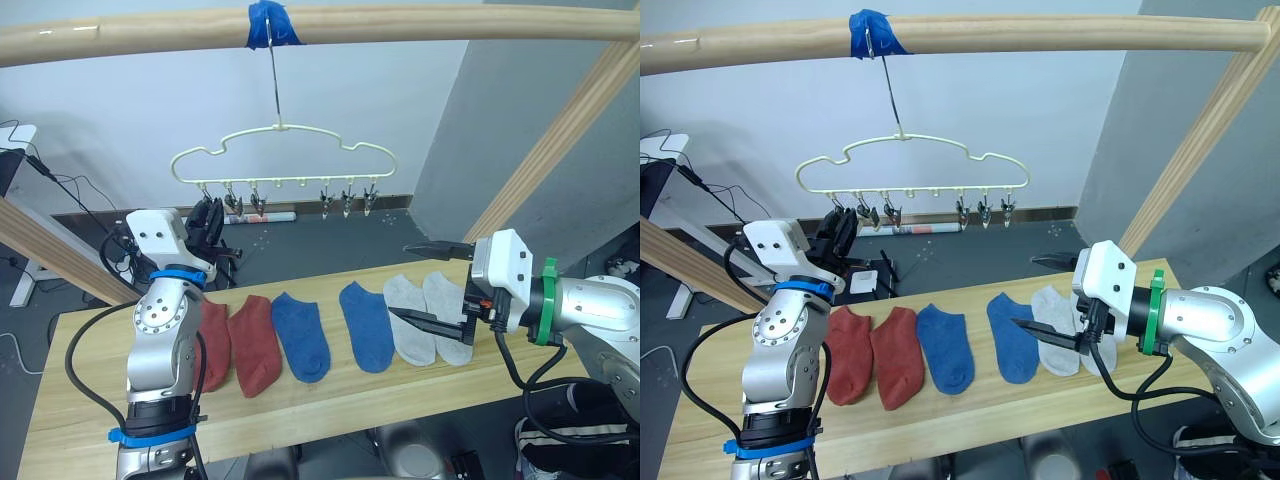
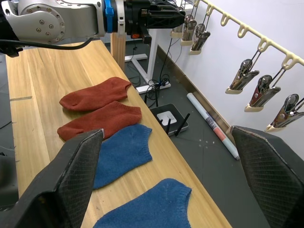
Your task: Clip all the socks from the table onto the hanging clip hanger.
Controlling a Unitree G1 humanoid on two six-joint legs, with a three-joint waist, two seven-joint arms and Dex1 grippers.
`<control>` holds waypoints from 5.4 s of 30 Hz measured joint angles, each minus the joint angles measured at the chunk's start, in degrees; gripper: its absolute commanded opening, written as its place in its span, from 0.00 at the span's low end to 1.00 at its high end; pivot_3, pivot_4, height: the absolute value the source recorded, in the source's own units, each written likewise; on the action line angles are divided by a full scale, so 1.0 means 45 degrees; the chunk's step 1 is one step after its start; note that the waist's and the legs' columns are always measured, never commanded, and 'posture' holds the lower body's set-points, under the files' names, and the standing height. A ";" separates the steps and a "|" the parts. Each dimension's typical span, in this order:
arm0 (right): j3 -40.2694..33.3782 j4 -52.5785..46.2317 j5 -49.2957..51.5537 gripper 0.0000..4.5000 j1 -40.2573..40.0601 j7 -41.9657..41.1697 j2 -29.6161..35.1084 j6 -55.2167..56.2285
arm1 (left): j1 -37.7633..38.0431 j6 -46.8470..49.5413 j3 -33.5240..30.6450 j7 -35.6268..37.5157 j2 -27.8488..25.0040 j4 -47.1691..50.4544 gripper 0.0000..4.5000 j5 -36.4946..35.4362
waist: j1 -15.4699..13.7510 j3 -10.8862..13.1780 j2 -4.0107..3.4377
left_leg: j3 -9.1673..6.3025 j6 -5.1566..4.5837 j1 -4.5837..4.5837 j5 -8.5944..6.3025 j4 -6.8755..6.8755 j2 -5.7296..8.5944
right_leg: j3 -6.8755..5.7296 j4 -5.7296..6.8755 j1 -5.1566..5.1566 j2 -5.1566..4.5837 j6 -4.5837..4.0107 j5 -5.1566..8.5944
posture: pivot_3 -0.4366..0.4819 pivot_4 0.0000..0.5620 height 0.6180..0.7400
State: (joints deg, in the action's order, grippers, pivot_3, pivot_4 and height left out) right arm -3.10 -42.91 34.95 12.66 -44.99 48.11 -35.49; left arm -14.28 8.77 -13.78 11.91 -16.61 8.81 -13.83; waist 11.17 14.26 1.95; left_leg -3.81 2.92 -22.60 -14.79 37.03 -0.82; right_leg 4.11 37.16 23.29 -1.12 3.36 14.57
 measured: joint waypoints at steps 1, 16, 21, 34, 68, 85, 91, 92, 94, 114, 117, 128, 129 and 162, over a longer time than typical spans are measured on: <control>0.0000 0.0000 -0.0004 1.00 -0.0030 0.0000 0.0000 0.0006 | 0.0000 -0.0054 0.0000 -0.0003 0.0000 0.0000 0.09 0.0010 | 0.0000 0.0000 0.0000 | 0.0000 0.0000 0.0000 0.0000 0.0000 0.0000 | 0.0000 0.0000 0.0000 0.0000 0.0000 0.0000 | 0.12 0.42 1.00; 0.0007 0.0004 -0.0035 1.00 -0.0144 -0.0021 0.0001 0.0054 | -0.0018 -0.0130 -0.0010 -0.0064 0.0017 -0.0002 0.49 0.0016 | 0.0000 0.0000 0.0000 | 0.0000 0.0000 0.0001 0.0000 0.0004 0.0000 | 0.0000 0.0007 0.0000 0.0000 0.0000 -0.0001 | 0.12 0.42 1.00; 0.0007 0.0004 -0.0046 1.00 -0.0144 -0.0023 0.0001 0.0058 | -0.0025 -0.0067 -0.0009 -0.0183 0.0016 -0.0002 0.49 0.0020 | 0.0000 0.0000 0.0000 | 0.0000 0.0000 0.0001 0.0001 0.0006 0.0001 | 0.0001 0.0009 0.0000 0.0000 0.0000 -0.0001 | 0.13 0.42 1.00; 0.0007 0.0025 -0.0049 1.00 -0.0144 -0.0030 0.0001 0.0063 | -0.0207 0.0195 0.0045 -0.0256 0.0016 0.0015 0.29 0.0029 | -0.0002 0.0000 0.0000 | 0.0000 0.0000 0.0001 0.0001 0.0007 0.0001 | 0.0000 0.0011 0.0000 0.0000 0.0000 -0.0001 | 0.12 0.43 1.00; 0.1149 0.9490 -0.7018 1.00 -0.1906 0.6205 -0.5400 0.3910 | 0.0636 0.1225 0.0453 0.0610 -0.0601 0.1722 0.00 -0.0028 | -0.0078 0.0170 -0.0045 | 0.0005 -0.0002 0.0030 0.0007 0.0005 0.0004 | 0.0016 0.0059 0.0000 0.0000 -0.0002 -0.0005 | 0.22 0.53 1.00; 0.0203 1.3928 -0.6744 0.50 0.0412 0.6630 -0.6781 0.4325 | 0.0881 0.1984 0.0293 0.1059 -0.1034 0.2469 0.00 -0.0592 | -0.0349 0.0374 -0.0056 | 0.0002 -0.0001 0.0061 0.0007 0.0013 0.0010 | 0.0017 0.0129 -0.0003 -0.0009 -0.0003 -0.0005 | 0.25 0.55 1.00; 0.0201 1.3481 -0.6758 0.04 -0.0019 0.6540 -0.6770 0.4284 | 0.0954 0.2729 -0.0126 0.1774 -0.1562 0.2645 0.00 -0.1602 | -0.0444 0.0376 -0.0053 | 0.0001 0.0000 0.0061 0.0008 0.0012 0.0009 | 0.0014 0.0127 -0.0003 -0.0008 0.0000 -0.0003 | 0.25 0.56 1.00; 0.0203 1.3430 -0.6762 0.01 -0.0073 0.6474 -0.6750 0.4286 | 0.0954 0.2808 -0.0184 0.1864 -0.1604 0.2674 0.00 -0.1744 | -0.0452 0.0376 -0.0052 | 0.0002 0.0001 0.0060 0.0007 0.0011 0.0010 | 0.0015 0.0124 -0.0003 -0.0008 0.0000 -0.0003 | 0.25 0.56 1.00; 0.0249 1.3198 -0.6846 0.01 -0.0274 0.6302 -0.6561 0.4285 | 0.0953 0.3172 -0.0212 0.2135 -0.1775 0.2854 0.00 -0.2186 | -0.0484 0.0387 -0.0047 | 0.0003 0.0001 0.0059 0.0007 0.0009 0.0010 | 0.0016 0.0121 -0.0003 -0.0009 0.0001 -0.0002 | 0.25 0.56 1.00; 0.4196 0.3954 -0.6190 0.01 -0.0471 0.1471 -0.4543 0.2701 | -0.0107 0.8006 -0.1418 0.2141 -0.2727 0.3440 0.00 -0.8031 | -0.0757 0.0682 -0.0040 | -0.0037 0.0016 -0.0064 0.0014 0.0010 0.0014 | -0.0014 0.0124 0.0109 -0.0026 0.0002 -0.0001 | 0.25 0.55 1.00; 0.4809 0.4125 -0.6241 0.01 0.0306 0.1594 -0.5491 0.2269 | -0.0170 0.8337 -0.1694 0.1832 -0.2784 0.3456 0.00 -0.8604 | -0.0753 0.0705 0.0002 | -0.0061 0.0017 -0.0074 0.0014 0.0011 0.0023 | -0.0009 0.0125 0.0129 -0.0045 -0.0001 -0.0003 | 0.25 0.55 1.00; 0.6267 0.6071 -0.6896 0.01 0.1773 0.2263 -0.7938 0.2549 | -0.0131 0.8802 -0.1702 0.1106 -0.2766 0.3677 0.00 -0.9754 | -0.0741 0.0709 0.0007 | -0.0082 0.0027 -0.0093 0.0020 0.0002 0.0015 | -0.0013 0.0164 0.0178 -0.0036 -0.0005 -0.0004 | 0.27 0.55 1.00; 0.6276 0.6145 -0.6941 0.01 0.1845 0.2292 -0.8068 0.2634 | -0.0089 0.8802 -0.1702 0.1098 -0.2766 0.3699 0.00 -0.9805 | -0.0746 0.0709 0.0007 | -0.0084 0.0028 -0.0093 0.0020 0.0002 0.0015 | -0.0014 0.0164 0.0178 -0.0035 -0.0005 -0.0004 | 0.27 0.55 1.00; 0.6450 0.7097 -0.7024 0.00 0.2462 0.2781 -0.9679 0.3712 | 0.0295 0.8323 -0.1521 0.0849 -0.2771 0.3978 0.47 -0.9744 | -0.0741 0.0709 0.0006 | -0.0093 0.0046 -0.0091 0.0031 0.0002 0.0016 | -0.0013 0.0176 0.0181 -0.0036 -0.0007 -0.0006 | 0.28 0.55 1.00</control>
State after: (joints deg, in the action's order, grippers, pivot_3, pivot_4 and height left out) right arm 25.93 -10.97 3.35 23.74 -32.47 4.56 -18.79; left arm -12.96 46.22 -20.62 15.73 -29.08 26.71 -57.68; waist 7.84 17.45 1.98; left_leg -4.23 3.13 -23.01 -14.66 37.04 -0.75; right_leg 4.05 37.96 24.10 -1.29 3.33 14.55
